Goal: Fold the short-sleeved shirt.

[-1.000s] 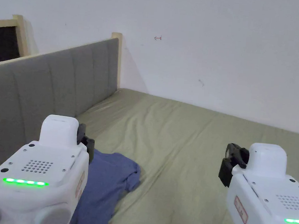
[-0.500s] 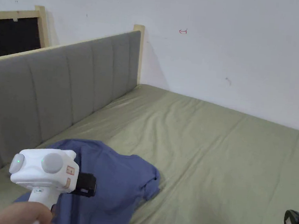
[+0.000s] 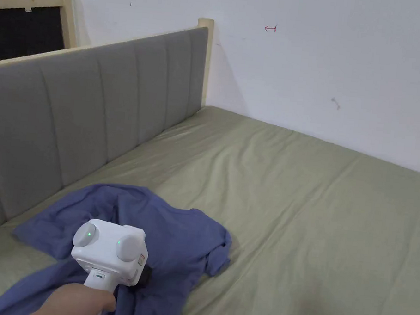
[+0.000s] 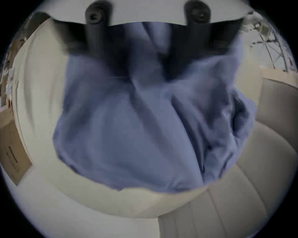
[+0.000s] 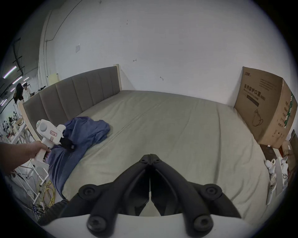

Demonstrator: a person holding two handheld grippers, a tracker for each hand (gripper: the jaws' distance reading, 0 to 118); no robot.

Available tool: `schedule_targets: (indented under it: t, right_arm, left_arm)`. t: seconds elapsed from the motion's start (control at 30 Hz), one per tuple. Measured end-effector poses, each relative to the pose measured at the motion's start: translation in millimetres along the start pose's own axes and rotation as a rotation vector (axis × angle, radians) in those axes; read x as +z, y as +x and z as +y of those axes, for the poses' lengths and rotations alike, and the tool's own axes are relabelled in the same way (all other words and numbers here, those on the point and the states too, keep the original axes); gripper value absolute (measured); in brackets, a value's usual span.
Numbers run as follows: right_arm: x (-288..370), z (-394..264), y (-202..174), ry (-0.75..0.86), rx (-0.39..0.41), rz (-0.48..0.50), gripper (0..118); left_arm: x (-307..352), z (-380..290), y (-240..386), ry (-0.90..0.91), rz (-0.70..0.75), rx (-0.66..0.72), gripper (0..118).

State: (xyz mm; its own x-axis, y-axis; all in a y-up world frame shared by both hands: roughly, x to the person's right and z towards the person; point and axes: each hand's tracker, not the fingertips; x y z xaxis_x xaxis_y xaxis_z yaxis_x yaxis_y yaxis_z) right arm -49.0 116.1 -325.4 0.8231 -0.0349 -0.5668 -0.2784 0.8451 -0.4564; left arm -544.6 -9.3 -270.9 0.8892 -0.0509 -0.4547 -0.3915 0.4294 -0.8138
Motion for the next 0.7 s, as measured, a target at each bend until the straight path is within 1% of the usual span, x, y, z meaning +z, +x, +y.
schedule_targets:
  t: [0.03, 0.1, 0.17, 0.2, 0.23, 0.3, 0.4, 0.47, 0.5, 0.6, 0.7]
  right_arm:
    - [2.4, 0.5, 0.3, 0.006, -0.003, 0.004, 0]
    - [10.3, 2.2, 1.7, 0.023, -0.007, 0.011, 0]
    - [19.8, 4.1, 3.6, 0.038, -0.011, 0.017, 0]
    - [25.1, 4.9, 5.3, 0.045, -0.012, 0.019, 0]
    - [30.4, 5.4, 7.1, 0.052, -0.011, 0.019, 0]
    - [42.4, 6.1, 11.1, 0.074, -0.009, 0.01, 0]
    - [64.6, 6.4, 21.4, 0.126, -0.033, -0.014, 0]
    - [80.8, 6.9, 29.4, 0.165, -0.062, -0.037, 0]
    - [89.5, 7.0, 34.4, 0.182, -0.076, -0.047, 0]
    - [116.1, 7.0, 51.3, 0.226, -0.109, -0.087, 0]
    - [143.4, 4.4, 74.0, 0.265, -0.142, -0.142, 0]
  left_arm:
    - [8.5, 1.1, -5.0, -0.003, 0.02, -0.013, 2]
    - [40.4, 1.3, -23.3, 0.082, -0.075, 0.086, 2]
    - [83.0, 5.6, -36.7, 0.177, -0.075, 0.11, 2]
    - [108.4, 6.6, -38.8, 0.26, -0.03, 0.112, 2]
    - [133.2, 7.4, -39.7, 0.327, -0.017, 0.115, 2]
    - [191.3, 16.2, -30.1, 0.492, -0.066, 0.039, 2]
    - [280.2, 23.2, 20.4, 0.668, -0.113, -0.115, 2]
    - [323.2, 25.0, 62.3, 0.719, -0.217, -0.19, 2]
    - [339.8, 24.5, 85.9, 0.718, -0.283, -0.222, 2]
    - [373.5, 20.6, 155.2, 0.733, -0.453, -0.318, 2]
    - [373.9, 18.1, 219.1, 0.684, -0.563, -0.388, 2]
